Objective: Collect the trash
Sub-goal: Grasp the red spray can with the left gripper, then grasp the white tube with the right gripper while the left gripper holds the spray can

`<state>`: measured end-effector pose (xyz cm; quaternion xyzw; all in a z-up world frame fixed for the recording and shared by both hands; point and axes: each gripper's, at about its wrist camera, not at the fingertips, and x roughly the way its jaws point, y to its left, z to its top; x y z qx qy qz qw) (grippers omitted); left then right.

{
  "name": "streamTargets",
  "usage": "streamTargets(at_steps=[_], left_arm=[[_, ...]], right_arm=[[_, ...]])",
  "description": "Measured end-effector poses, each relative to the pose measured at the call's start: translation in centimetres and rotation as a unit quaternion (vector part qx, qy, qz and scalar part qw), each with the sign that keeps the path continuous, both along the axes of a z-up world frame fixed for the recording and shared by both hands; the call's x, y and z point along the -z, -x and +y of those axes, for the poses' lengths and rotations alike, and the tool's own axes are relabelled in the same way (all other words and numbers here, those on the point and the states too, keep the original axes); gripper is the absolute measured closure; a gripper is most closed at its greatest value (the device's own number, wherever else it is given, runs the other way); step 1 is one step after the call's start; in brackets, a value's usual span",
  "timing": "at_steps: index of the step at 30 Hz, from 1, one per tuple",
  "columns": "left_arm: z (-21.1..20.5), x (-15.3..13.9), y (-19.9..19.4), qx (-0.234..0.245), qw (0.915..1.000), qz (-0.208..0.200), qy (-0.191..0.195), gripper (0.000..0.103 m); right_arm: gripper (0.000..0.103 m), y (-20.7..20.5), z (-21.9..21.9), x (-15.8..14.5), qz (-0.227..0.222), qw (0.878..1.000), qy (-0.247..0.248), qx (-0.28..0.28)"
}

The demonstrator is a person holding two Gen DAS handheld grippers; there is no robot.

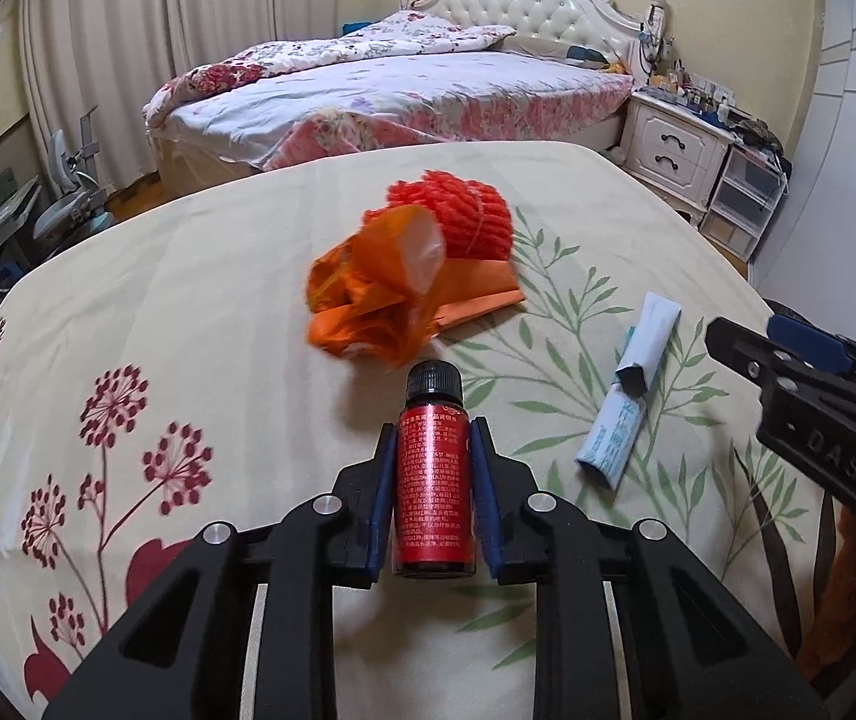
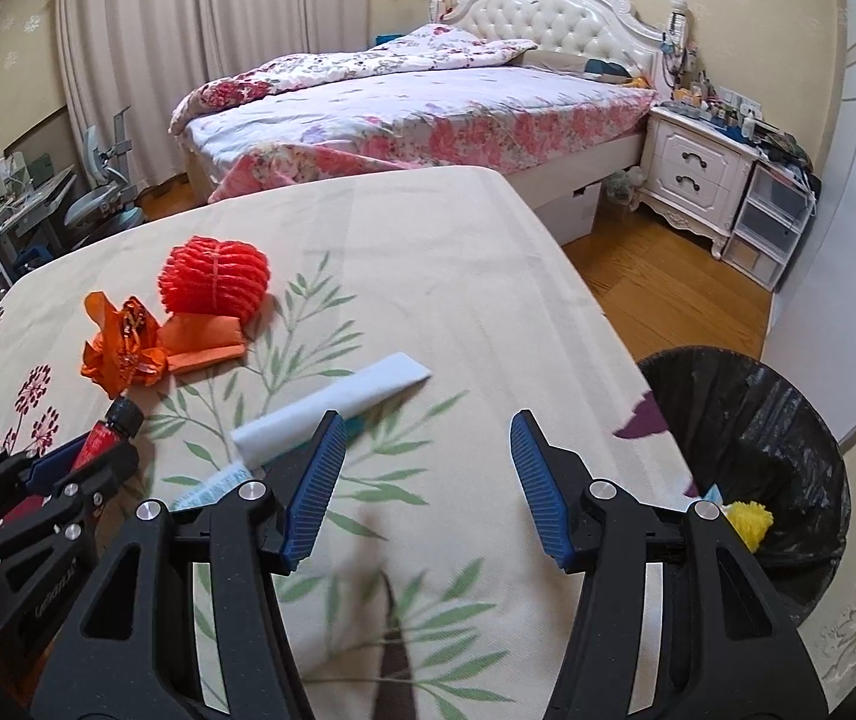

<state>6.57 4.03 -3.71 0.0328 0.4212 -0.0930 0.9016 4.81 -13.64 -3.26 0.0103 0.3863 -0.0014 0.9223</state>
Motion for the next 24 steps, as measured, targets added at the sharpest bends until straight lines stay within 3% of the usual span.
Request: streamTargets(at_steps=[11, 24], left_arm=[[4.6, 0.0, -0.2, -0.054, 0.9985, -0.001, 0.004, 0.078], [6.9, 0.2, -0.7, -0.073, 0.9972, 0.002, 0.016, 0.078]], right_arm=[[0.039, -2.5, 3.6, 0.8, 0.020, 0.999, 0.005, -0.029], [0.039, -1.2, -0.7, 1.7, 0.037, 0.999, 0.022, 0.026]])
